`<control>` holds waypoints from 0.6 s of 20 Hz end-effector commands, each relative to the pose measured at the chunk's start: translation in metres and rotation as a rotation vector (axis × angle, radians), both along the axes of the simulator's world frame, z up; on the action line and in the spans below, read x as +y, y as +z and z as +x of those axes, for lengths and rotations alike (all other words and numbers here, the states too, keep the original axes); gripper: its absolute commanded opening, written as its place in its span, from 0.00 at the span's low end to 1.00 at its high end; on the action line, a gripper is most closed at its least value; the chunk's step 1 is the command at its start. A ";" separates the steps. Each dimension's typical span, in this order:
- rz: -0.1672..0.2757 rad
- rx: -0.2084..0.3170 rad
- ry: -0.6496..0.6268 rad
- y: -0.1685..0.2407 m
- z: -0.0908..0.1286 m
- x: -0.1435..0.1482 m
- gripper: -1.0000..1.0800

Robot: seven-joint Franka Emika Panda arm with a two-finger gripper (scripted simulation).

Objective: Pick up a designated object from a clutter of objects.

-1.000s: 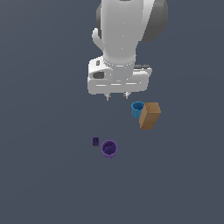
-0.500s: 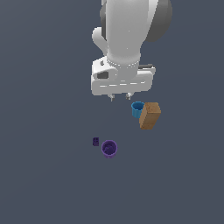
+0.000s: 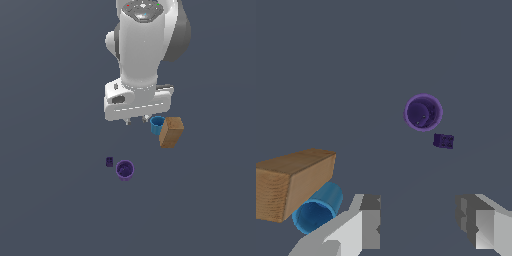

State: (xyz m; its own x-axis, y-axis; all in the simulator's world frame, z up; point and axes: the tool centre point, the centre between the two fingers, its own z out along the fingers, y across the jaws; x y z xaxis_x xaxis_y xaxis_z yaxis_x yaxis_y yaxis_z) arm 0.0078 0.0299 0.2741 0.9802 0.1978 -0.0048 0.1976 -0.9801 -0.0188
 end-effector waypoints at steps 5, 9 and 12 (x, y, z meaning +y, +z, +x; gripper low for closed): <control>0.009 -0.055 0.104 -0.035 0.018 -0.003 0.62; 0.012 -0.095 0.178 -0.059 0.029 -0.005 0.62; 0.013 -0.127 0.233 -0.078 0.035 -0.007 0.62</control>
State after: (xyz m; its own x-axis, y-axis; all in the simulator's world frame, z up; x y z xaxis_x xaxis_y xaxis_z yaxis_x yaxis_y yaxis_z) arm 0.0398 0.0235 0.2056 0.9143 0.3916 0.1037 0.3936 -0.9193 0.0014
